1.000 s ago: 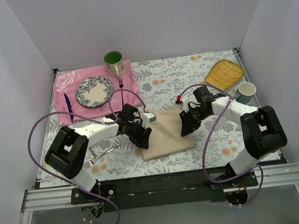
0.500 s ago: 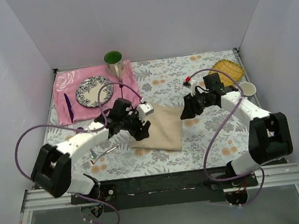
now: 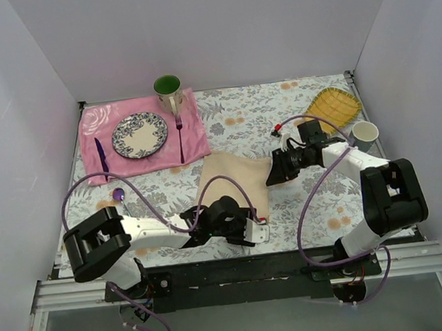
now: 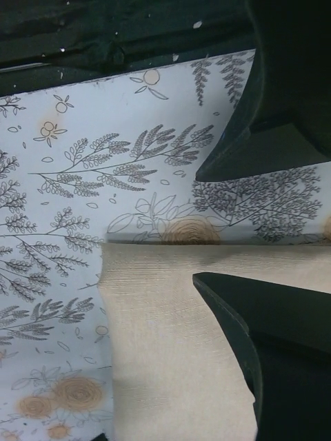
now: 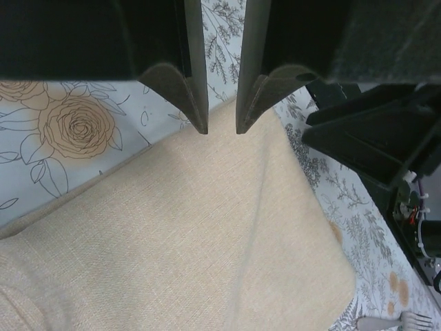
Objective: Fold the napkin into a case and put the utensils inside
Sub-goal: Smooth out the lower triangle-folded napkin at the center of the board.
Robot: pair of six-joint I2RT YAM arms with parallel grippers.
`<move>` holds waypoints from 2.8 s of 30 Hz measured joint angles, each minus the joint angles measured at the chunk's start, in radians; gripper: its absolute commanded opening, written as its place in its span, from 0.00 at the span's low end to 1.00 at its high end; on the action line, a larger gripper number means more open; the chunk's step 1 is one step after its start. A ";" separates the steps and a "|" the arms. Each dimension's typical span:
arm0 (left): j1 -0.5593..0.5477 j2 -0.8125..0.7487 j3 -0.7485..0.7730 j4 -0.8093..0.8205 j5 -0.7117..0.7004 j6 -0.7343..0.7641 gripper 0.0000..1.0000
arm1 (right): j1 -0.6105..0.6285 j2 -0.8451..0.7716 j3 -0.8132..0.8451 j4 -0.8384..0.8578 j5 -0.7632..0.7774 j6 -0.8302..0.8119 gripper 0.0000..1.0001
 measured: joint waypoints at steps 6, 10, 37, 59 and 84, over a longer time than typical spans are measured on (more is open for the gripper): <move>-0.062 0.107 -0.002 0.156 -0.080 0.095 0.46 | -0.001 0.051 0.000 0.051 0.002 0.033 0.28; -0.075 0.177 0.000 0.245 -0.128 0.135 0.31 | -0.001 0.092 0.000 0.064 0.009 0.041 0.28; 0.150 0.188 0.231 0.004 0.101 -0.231 0.36 | -0.002 0.053 0.060 0.017 0.027 0.020 0.39; 0.297 0.138 0.254 -0.256 0.184 -0.422 0.51 | -0.059 0.224 0.256 0.091 0.101 0.022 0.51; 0.398 0.030 0.167 -0.596 0.314 -0.130 0.48 | -0.032 0.073 -0.036 0.111 0.053 -0.023 0.36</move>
